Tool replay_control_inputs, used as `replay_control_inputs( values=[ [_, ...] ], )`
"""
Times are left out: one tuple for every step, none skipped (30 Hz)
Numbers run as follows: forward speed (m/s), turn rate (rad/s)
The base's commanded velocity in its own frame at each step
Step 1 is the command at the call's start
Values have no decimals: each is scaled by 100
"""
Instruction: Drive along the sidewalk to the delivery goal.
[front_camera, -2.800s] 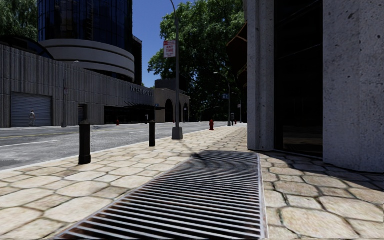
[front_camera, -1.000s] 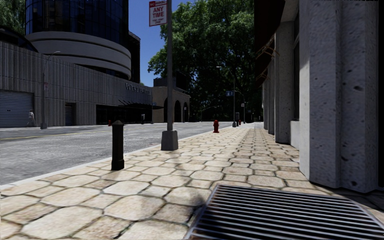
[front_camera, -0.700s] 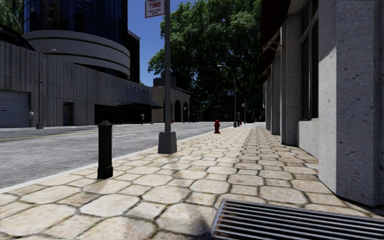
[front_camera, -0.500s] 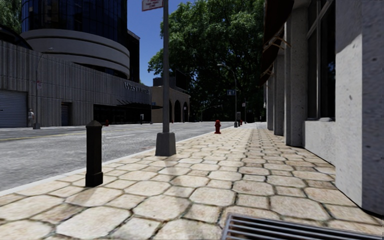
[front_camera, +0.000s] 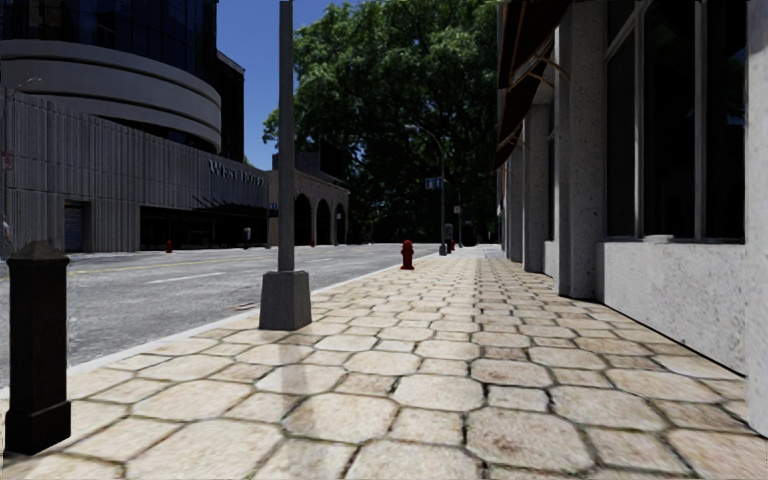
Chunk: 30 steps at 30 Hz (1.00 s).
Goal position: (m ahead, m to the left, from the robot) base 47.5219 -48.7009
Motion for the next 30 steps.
replay_control_inputs(
  values=[
    [149, -100],
    [149, -100],
    [149, -66],
    [149, -21],
    [149, -13],
    [149, -13],
    [149, -12],
    [149, -11],
    [149, -8],
    [149, -1],
    [149, 0],
    [149, 0],
    [149, 0],
    [149, 0],
    [149, 0],
    [149, 0],
    [149, 0],
    [149, 0],
    [149, 0],
    [149, 0],
    [149, 0],
    [149, 0],
    [149, 0],
    [149, 0],
    [149, 0],
    [149, 0],
    [149, 0],
    [149, 0],
    [149, 0],
    [149, 0]
  ],
)
